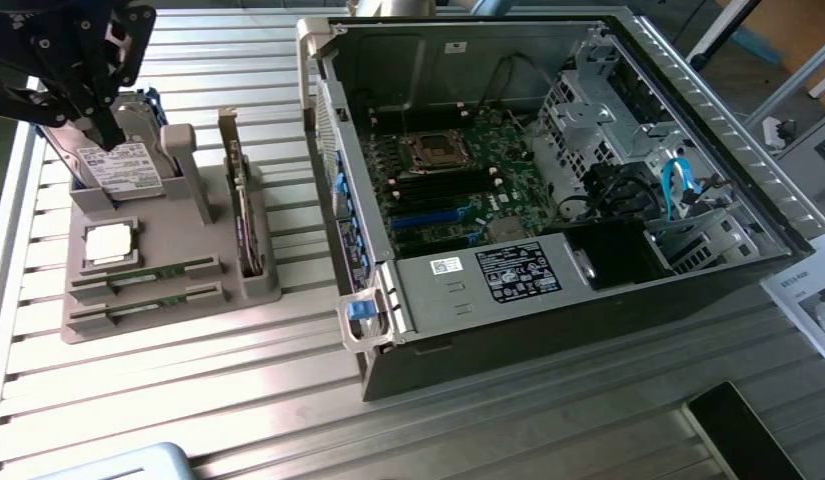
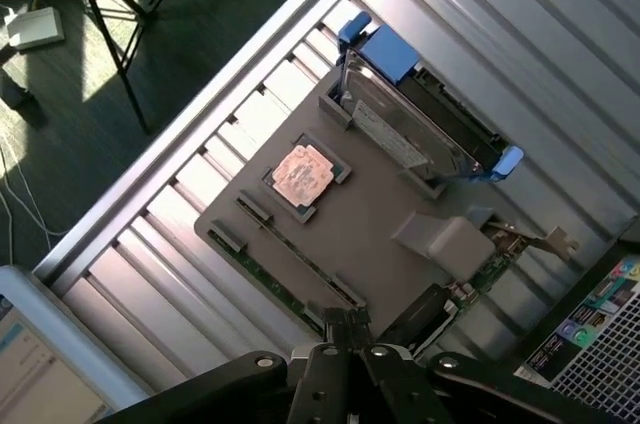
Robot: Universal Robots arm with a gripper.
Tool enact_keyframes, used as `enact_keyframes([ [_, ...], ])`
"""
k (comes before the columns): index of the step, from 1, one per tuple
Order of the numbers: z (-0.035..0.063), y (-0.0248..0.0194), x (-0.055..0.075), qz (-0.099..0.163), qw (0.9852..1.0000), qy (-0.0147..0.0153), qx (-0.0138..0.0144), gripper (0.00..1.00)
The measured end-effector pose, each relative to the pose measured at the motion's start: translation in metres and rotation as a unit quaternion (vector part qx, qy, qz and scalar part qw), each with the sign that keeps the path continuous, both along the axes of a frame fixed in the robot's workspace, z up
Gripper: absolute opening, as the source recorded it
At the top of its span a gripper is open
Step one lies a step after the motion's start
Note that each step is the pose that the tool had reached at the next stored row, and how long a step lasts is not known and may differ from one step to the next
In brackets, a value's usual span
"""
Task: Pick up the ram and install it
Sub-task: 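Pick up the ram and move it above insertion slot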
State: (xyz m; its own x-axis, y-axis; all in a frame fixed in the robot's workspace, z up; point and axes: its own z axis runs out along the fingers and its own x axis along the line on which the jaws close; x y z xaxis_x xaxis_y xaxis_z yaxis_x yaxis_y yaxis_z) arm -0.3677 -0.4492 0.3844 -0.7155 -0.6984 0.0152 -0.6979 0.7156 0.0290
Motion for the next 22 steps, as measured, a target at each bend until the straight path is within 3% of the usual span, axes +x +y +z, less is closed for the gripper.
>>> enact_keyframes([
  [4, 0.0000, 0.0000, 0.0000, 0.021, 0.9998, 0.0000, 0.0000, 0.11],
  [12, 0.0000, 0.0000, 0.0000, 0.065, 0.9979, 0.0000, 0.0000, 0.11],
  [17, 0.0000, 0.0000, 0.0000, 0.090, 0.9959, 0.0000, 0.0000, 0.11],
  [22, 0.0000, 0.0000, 0.0000, 0.119, 0.9929, 0.0000, 0.0000, 0.11],
])
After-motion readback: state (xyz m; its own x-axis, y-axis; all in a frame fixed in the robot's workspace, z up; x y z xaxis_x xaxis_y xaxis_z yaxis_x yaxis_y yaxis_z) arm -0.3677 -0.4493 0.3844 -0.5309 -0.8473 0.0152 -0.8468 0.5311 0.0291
